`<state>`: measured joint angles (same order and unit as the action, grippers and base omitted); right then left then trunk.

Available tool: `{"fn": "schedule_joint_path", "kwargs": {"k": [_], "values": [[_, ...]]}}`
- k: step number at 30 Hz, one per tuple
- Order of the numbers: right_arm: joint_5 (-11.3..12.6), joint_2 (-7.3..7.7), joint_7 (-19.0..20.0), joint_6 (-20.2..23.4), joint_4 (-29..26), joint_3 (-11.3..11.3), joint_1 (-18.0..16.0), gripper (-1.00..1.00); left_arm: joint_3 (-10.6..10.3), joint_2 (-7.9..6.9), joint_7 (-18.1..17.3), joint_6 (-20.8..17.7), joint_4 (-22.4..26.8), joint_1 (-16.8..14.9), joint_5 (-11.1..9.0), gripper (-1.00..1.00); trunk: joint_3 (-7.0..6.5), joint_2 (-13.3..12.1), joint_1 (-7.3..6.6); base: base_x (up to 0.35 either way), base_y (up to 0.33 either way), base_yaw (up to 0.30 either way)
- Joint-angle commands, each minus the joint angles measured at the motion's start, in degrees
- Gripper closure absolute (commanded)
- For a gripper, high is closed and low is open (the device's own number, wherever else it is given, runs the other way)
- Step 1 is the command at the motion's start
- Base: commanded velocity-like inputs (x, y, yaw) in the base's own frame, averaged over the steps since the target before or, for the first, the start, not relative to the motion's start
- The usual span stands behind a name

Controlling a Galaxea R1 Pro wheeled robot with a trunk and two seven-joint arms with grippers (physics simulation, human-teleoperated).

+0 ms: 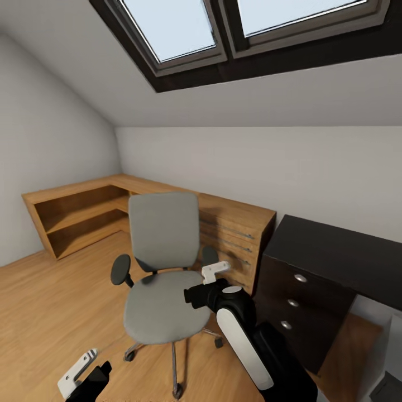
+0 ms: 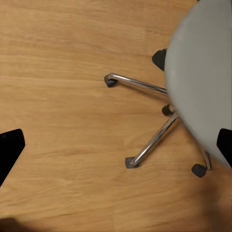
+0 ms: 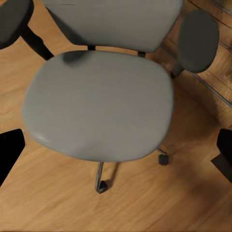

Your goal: In the bedroom, organize the workspace by keeping the computer under the desk, ensuring the monitor is on the desk, placing the keyboard on the desk next to the monitor, placing the mouse on the desk next to the keyboard, moving the folder from the swivel chair onto the desk next to the mouse, stacking the notebook on top of the folder with the pen on top of the notebook, and positioning the swivel chair next to the desk.

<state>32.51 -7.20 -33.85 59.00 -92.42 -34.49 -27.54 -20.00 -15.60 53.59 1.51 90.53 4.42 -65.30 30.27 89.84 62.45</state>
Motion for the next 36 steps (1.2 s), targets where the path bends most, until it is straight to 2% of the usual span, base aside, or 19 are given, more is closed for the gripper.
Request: {"fn": "schedule_joint_path", "kwargs": {"k": [1,9,15,36], "values": [[0.55,0.0,-0.6,0.15,-0.04,-0.05,-0.05,-1.0,-0.06,-0.04,0.2,0.21,0.06,-0.02,-0.31,-1.0,0.05,0.03,0.0,0.0,0.022,0.276],[0.5,0.06,-0.6,0.22,-0.04,-0.13,0.06,-1.0,-0.08,-0.04,0.2,1.66,-0.01,-0.02,-0.28,-1.0,0.05,0.03,0.0,0.05,0.164,0.276],[0.6,0.23,-0.6,0.5,-0.11,-2.47,0.04,-1.0,-0.18,-0.04,0.17,1.98,-0.72,-0.02,-0.21,-1.0,0.05,0.03,0.0,0.179,0.206,0.276],[0.53,0.2,-0.72,0.59,-0.05,-2.69,0.04,-1.0,-0.16,-0.04,-0.05,1.91,-0.88,-0.02,-0.26,-1.0,0.05,0.03,0.0,0.008,0.008,0.276]]}}
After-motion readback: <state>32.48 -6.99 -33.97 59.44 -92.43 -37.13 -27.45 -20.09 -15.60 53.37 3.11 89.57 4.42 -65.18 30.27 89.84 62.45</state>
